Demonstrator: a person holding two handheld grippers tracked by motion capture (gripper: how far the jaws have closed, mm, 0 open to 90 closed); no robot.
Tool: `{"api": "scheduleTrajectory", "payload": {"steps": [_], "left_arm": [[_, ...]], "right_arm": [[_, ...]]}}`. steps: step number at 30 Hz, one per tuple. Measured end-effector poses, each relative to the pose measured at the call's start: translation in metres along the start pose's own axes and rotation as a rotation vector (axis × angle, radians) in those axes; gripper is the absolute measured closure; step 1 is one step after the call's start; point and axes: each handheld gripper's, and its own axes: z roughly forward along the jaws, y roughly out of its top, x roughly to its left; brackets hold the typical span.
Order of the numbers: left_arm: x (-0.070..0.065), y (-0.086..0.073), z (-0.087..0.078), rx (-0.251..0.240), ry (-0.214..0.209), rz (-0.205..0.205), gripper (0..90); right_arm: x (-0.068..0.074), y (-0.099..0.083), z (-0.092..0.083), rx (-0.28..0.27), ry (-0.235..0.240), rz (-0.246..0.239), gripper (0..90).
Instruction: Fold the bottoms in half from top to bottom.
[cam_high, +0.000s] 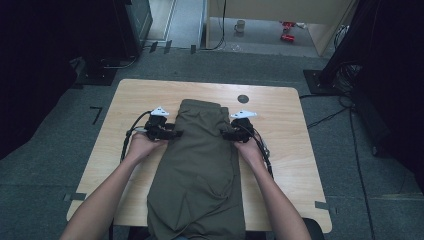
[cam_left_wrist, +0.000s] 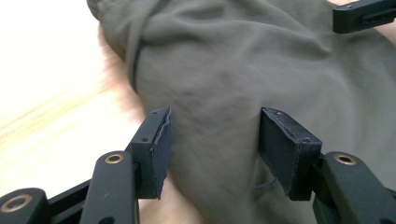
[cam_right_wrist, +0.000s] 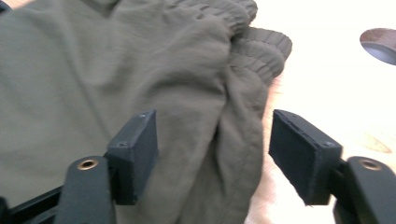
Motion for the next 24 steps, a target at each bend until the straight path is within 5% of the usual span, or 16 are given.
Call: {"api": "scheduleTrajectory", "payload": {"steps": [8, 15, 24], "left_arm": [[0.011, 0.003, 0.015, -0.012, 0.014, -0.040, 43.9], [0.008, 0.002, 0.021, -0.031, 0.022, -0.026, 46.0], [-0.004, 0.001, 0.025, -0.033, 0.039, 0.017, 55.2]], "right_arm": [[-0.003, 0.003, 0.013, 0.008, -0.001, -0.004, 31.9], [0.004, 0.000, 0.023, 0.013, -0.022, -0.027, 33.2], [0.006, -0.001, 0.023, 0.000, 0.007, -0.038, 45.2]]}}
